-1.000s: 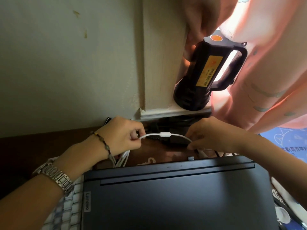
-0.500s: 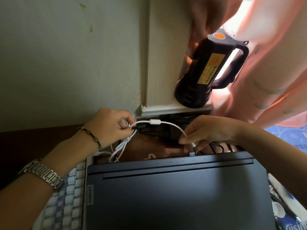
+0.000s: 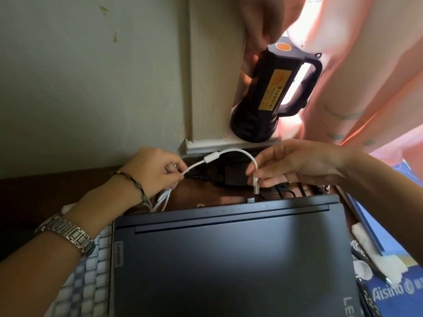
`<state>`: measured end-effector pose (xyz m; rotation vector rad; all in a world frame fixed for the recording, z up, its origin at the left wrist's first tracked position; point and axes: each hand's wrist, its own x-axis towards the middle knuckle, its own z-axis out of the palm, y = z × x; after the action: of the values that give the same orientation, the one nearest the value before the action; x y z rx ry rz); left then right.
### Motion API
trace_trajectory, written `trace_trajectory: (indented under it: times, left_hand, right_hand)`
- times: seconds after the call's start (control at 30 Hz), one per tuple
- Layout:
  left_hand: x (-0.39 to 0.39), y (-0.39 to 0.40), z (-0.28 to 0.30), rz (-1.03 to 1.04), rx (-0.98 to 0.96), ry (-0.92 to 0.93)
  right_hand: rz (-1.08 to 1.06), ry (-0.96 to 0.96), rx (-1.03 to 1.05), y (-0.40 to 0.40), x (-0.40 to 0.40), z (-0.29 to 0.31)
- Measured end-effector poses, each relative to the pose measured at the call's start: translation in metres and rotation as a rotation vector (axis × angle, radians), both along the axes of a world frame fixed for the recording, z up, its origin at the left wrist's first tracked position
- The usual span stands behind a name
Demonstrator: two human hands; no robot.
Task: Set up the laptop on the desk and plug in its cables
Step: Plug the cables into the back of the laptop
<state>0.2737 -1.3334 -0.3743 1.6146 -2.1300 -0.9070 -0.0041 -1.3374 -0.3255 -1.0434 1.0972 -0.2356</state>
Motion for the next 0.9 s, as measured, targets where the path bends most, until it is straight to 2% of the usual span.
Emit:
trace_trajectory:
  times: [0.2,0.3,0.5,0.7,0.9]
  left_hand:
    - [-0.031,0.01,0.011,-0.017,0.002,0.003]
    - [-0.049,0.025,0.02,-0.072,0.048,0.092]
    - [-0.073,0.043,0.025,-0.234,0.132,0.084]
    - [-0.077,0.047,0.017,-0.263,0.128,0.085]
    - [-0.076,0.048,0.015,-0.266,0.139,0.102]
  right_hand:
    - [0.004,0.18,-0.264,0.012,-0.012,-0.002]
    - [-0.052,0.176,-0.254,0.013,-0.02,-0.012]
    - [-0.079,0.109,-0.259,0.013,-0.022,-0.028]
    - [-0.006,0.033,-0.206,0.01,-0.022,-0.031]
    - [0.123,0.068,-0.171,0.004,-0.019,-0.024]
